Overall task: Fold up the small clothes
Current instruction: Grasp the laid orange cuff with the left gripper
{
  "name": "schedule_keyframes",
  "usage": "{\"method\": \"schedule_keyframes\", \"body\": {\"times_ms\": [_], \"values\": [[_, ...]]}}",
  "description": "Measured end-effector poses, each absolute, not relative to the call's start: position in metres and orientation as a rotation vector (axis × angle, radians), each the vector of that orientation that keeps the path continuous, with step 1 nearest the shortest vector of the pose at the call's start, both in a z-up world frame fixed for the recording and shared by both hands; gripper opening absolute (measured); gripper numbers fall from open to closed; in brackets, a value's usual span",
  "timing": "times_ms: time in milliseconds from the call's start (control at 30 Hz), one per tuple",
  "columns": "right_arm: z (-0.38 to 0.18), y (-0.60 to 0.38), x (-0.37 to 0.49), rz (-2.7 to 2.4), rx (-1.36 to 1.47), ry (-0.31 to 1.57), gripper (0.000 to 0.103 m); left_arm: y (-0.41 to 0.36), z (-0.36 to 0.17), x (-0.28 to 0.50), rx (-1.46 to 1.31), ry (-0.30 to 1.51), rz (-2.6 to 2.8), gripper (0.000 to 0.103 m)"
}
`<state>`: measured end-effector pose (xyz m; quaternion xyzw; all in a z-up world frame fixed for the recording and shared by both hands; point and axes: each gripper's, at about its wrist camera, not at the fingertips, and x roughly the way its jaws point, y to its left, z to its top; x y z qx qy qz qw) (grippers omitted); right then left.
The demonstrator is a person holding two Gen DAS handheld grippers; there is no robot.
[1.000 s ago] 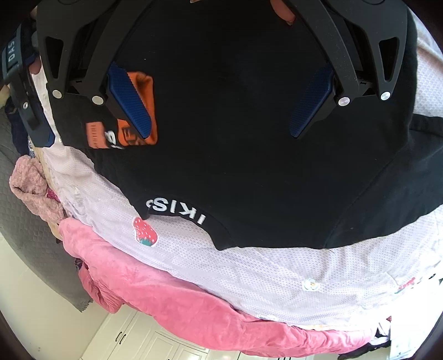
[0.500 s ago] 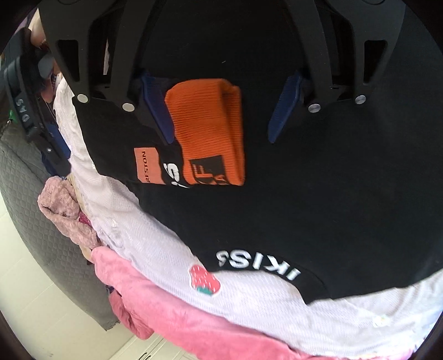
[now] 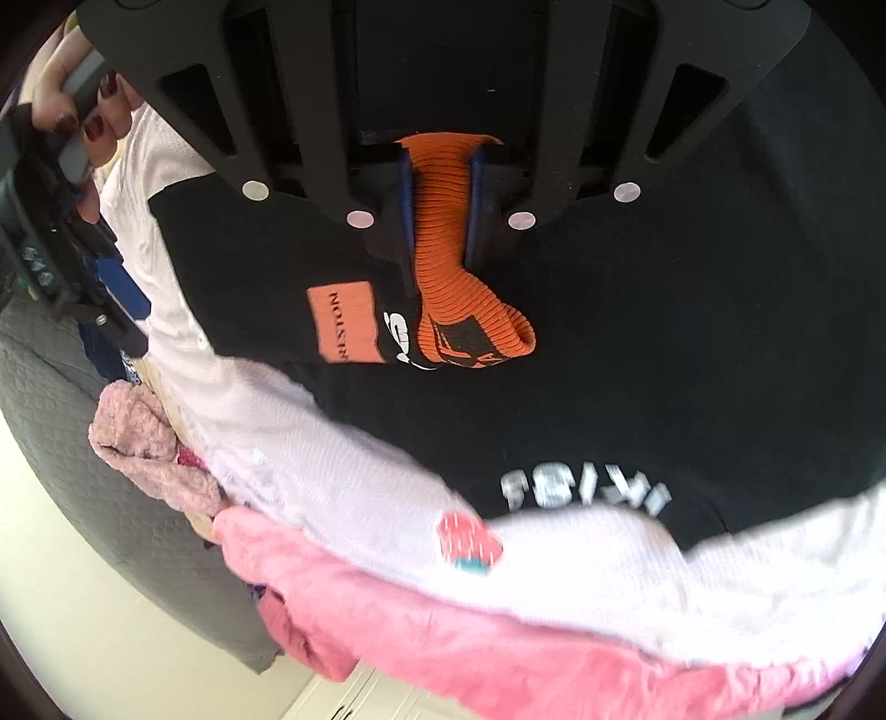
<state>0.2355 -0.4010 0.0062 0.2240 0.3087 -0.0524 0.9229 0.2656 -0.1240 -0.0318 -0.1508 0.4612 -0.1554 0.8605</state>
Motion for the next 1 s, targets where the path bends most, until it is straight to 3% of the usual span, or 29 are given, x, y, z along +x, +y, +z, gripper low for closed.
{"method": "schedule_keyframes", "body": {"times_ms": [333,1000], "values": [[0.009,-0.401,0.232,-0.209,0.371,0.629,0.049,-0.061,0.036,0.248,-0.285,0.758,-0.23,0.007],[0.002,-0.357,0.244,-0.123,0.206,0.683,0.049,0.0,0.023,0.241,-0.307,0.793,-0.103,0.008]]}}
